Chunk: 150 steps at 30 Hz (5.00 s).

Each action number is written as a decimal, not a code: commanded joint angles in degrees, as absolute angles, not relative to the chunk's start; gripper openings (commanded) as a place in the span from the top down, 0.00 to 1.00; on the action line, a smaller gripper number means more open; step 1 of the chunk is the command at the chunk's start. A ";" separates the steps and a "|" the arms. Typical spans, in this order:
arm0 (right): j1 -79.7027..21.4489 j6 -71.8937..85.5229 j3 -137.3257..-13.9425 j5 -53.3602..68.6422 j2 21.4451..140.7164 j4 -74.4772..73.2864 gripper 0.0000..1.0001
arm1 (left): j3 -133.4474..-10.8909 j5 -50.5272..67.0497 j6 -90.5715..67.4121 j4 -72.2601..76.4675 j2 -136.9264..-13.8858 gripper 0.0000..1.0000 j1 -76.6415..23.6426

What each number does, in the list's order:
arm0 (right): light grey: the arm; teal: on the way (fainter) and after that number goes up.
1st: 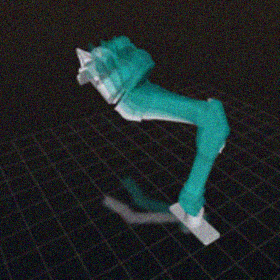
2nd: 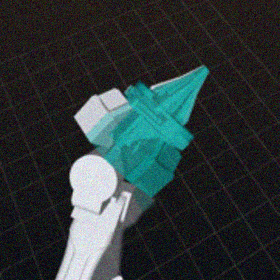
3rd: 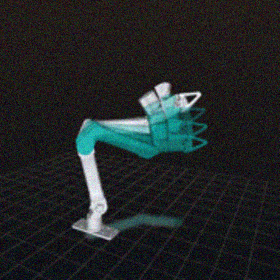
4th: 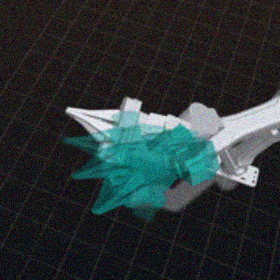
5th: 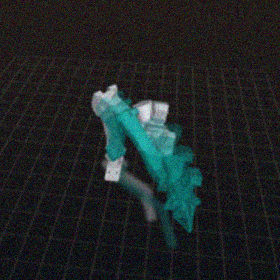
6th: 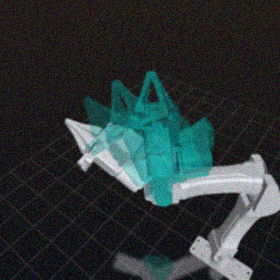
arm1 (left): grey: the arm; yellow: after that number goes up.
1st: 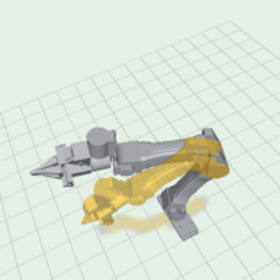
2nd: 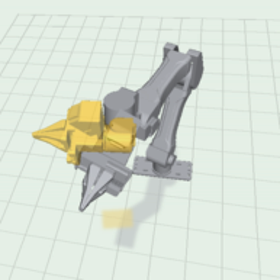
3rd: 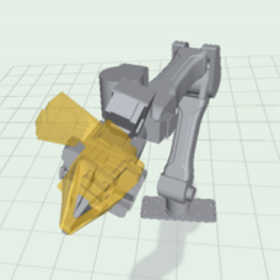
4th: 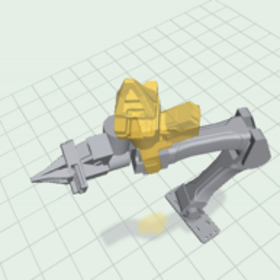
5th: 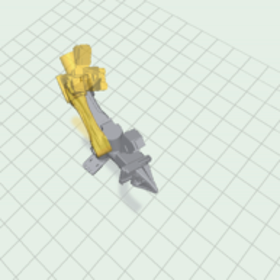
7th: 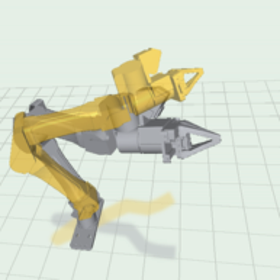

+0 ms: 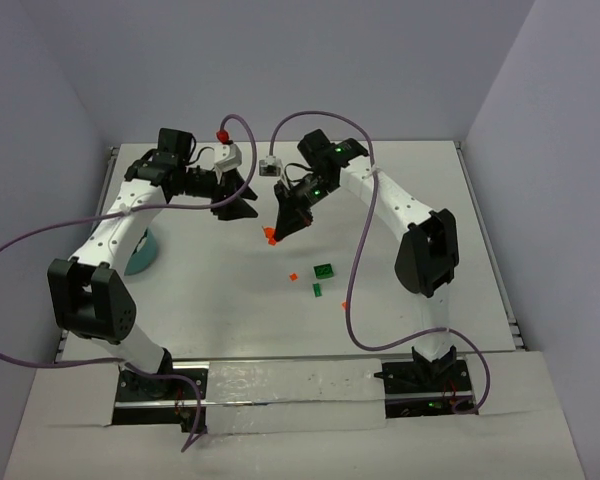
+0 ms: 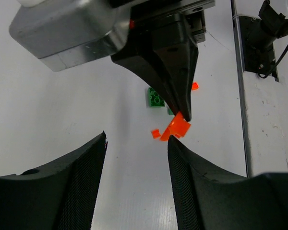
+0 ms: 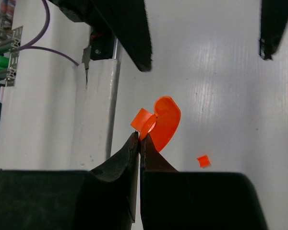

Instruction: Sort the legos into containers by color

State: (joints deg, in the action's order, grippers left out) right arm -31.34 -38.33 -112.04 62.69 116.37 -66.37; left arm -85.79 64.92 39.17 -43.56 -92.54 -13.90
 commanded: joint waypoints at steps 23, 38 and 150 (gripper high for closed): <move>-32.96 -36.69 -119.09 67.24 116.54 -64.02 1.00 | -90.44 73.30 66.94 -71.54 -95.89 0.52 -14.94; -34.01 -36.21 -119.45 66.36 116.90 -63.72 0.95 | -86.13 72.33 57.31 -59.51 -91.31 0.94 -14.94; -27.51 -23.60 -93.69 59.50 111.44 -44.21 0.00 | -52.56 56.86 1.34 -24.23 -75.41 0.99 51.98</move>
State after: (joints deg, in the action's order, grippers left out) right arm -27.97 -23.20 -93.30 58.53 113.38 -44.94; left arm -52.94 55.43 3.40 -29.10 -75.00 51.55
